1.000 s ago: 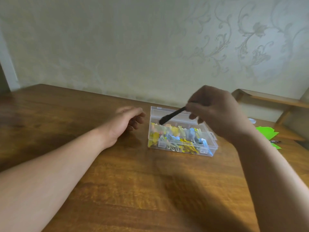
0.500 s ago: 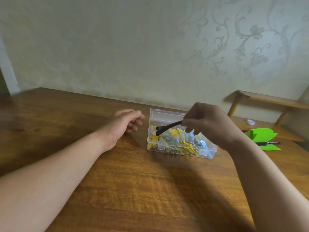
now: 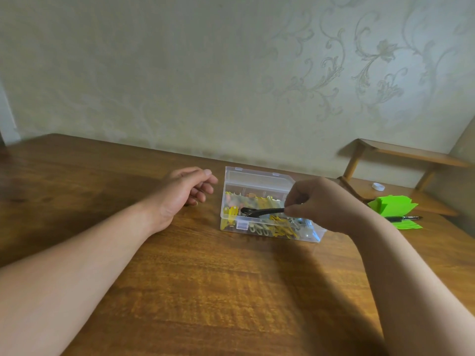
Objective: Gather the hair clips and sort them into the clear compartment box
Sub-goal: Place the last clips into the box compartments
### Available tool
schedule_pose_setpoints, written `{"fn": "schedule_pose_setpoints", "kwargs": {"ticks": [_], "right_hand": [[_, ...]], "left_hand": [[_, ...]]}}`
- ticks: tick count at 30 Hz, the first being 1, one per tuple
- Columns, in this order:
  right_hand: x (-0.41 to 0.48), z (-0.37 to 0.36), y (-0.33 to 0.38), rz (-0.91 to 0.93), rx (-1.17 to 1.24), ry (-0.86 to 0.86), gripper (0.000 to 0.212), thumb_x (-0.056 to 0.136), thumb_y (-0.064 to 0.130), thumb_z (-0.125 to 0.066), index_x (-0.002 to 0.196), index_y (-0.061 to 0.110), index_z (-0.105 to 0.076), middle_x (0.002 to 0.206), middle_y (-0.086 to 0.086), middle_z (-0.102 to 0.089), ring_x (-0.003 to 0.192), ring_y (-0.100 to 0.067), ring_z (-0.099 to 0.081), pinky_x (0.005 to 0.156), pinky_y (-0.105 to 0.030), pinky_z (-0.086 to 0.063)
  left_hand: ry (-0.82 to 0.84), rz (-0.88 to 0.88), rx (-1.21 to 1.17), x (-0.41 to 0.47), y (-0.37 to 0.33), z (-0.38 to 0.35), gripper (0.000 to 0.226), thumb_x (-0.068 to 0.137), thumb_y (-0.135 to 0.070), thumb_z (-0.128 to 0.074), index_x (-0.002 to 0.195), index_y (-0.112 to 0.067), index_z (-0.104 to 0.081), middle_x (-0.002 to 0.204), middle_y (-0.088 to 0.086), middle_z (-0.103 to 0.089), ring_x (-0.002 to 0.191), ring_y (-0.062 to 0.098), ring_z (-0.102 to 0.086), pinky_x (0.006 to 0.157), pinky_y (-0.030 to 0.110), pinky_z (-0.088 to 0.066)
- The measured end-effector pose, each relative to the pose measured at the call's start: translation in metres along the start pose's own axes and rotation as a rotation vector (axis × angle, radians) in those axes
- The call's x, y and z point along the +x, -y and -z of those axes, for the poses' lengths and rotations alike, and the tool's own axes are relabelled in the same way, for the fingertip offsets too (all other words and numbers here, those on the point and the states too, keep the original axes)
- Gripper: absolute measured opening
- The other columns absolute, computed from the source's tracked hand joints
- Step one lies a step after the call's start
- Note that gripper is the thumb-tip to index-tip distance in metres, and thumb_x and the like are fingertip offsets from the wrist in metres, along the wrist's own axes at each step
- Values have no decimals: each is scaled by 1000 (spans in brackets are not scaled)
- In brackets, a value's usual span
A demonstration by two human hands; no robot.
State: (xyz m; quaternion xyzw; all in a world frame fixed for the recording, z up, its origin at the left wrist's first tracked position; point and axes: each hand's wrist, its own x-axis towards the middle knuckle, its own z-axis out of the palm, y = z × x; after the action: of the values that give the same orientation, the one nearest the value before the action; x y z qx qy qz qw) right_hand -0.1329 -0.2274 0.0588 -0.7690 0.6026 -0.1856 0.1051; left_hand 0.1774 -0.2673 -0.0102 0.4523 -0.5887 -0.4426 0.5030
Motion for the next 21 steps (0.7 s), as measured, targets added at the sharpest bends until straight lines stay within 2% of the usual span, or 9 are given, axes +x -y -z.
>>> {"fn": "schedule_pose_setpoints", "kwargs": {"ticks": [4,8,11,17,19,21], "right_hand": [[2,-3,-1,25,-73,47,12,88,24,-83,83,31,-75,83,10,-74,71,-3,-65,54,-8,-44],[2,-3,-4,31,-86,76,7,89,27,-82,87,30,-76,86,10,-75,79,-7,-69,64,-18,-53],[2,-4,-4,39,-73,58,7,90,27,-81,88,31,-76,86,11,-75,78,-5,-69,63,-14,-48],[3,-4,-5,38,-38,74,8,92,25,-80,91,33,-77,87,15,-76,77,2,-70,64,-10,-50],[3,-3,-5,22,2,23,3,94,28,-77,93,31,-77,88,14,-76,78,-2,-70,66,-14,-51],[3,-1,-7,-12,54,-124,6,98,31,-73,95,27,-77,88,12,-75,78,-7,-69,60,-17,-48]], "left_hand": [[1,-5,5,1,1,1,32,110,-33,-54,107,-15,-81,90,1,-75,78,16,-63,70,32,-46],[-1,-8,1,1,2,1,32,110,-32,-54,107,-15,-81,90,2,-75,78,17,-63,70,31,-46],[1,-7,9,1,2,1,32,110,-32,-54,107,-16,-81,90,2,-75,79,17,-63,70,32,-47],[2,-3,12,0,1,1,32,109,-32,-54,108,-15,-81,90,2,-75,78,16,-63,70,31,-47],[3,-1,11,0,0,1,32,110,-32,-54,108,-14,-81,90,2,-75,78,16,-63,70,31,-47],[4,1,14,0,0,1,32,110,-32,-54,109,-14,-80,91,2,-74,78,16,-63,70,30,-47]]}}
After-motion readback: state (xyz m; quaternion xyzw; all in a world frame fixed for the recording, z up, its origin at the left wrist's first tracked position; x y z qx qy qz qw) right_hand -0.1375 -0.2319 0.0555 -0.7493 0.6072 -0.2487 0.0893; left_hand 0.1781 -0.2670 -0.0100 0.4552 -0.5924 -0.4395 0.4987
